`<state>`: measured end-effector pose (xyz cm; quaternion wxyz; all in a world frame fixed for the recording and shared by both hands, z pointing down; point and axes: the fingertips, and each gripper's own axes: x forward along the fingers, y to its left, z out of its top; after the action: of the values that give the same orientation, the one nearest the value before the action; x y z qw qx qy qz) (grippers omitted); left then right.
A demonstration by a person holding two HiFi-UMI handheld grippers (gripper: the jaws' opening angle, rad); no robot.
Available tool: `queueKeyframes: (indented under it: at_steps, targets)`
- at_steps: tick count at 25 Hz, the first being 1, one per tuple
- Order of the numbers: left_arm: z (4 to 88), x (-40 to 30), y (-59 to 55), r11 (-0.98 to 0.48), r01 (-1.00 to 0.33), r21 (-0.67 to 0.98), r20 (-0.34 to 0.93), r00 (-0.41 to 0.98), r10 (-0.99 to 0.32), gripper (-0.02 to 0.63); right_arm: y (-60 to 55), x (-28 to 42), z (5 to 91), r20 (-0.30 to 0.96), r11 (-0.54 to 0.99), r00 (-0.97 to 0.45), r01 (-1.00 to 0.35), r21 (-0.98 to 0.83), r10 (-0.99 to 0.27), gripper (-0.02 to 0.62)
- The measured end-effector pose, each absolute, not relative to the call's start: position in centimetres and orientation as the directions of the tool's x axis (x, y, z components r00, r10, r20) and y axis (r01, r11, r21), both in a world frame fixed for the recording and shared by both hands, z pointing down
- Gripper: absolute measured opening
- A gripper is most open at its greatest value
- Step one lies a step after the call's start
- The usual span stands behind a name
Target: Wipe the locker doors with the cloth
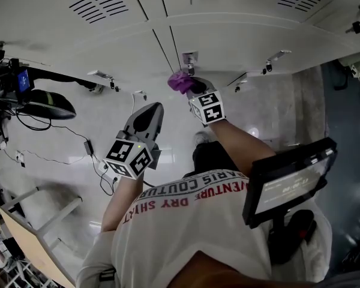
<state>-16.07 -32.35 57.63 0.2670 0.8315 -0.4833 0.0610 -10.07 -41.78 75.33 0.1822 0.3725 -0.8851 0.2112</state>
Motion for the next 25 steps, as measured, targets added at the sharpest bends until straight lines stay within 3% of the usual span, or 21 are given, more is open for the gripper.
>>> queueKeyframes:
  at_steps: [5, 14, 25]
  targets:
    - [58.8, -16.0, -32.5, -0.397, -0.831, 0.39, 0.355, 0.533, -0.768, 0.002, -44.4, -9.9, 76.1, 0.465, 0.557, -0.606, -0.79, -0.255, -0.646, 0.071]
    - [58.9, -15.9, -32.1, -0.395, -0.833, 0.388, 0.352, 0.53, -0.772, 0.002, -44.8, -9.1, 76.0, 0.456, 0.552, -0.584, -0.805, -0.218, -0.672, 0.069]
    - [58.8, -14.1, -31.6, -0.429, -0.814, 0.392, 0.346, 0.563, -0.751, 0.002, -46.2, -0.7, 75.1, 0.437, 0.503, -0.526, -0.846, -0.178, -0.73, 0.069]
